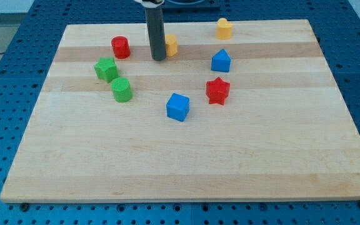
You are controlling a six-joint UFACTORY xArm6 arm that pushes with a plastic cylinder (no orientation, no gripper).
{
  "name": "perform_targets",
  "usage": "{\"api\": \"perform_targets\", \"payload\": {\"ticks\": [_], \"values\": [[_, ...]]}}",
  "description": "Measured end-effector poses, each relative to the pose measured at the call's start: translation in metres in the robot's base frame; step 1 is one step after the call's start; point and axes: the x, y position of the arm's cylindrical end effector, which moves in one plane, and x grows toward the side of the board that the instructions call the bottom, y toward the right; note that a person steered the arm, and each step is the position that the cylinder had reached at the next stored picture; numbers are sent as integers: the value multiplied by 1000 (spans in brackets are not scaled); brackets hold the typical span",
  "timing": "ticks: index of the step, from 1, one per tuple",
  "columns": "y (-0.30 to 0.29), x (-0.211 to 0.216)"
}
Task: Move the yellow heart to the top of the green circle
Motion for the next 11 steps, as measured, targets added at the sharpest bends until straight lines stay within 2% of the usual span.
{"api": "perform_targets", "payload": {"ticks": [1, 2, 3, 4, 5, 6, 8, 9, 10, 11], "values": [[29, -7], [62, 5], [60, -23], [172, -34], [228, -87], [205, -101], [80, -27], [86, -25], [22, -12], [-15, 27]]}}
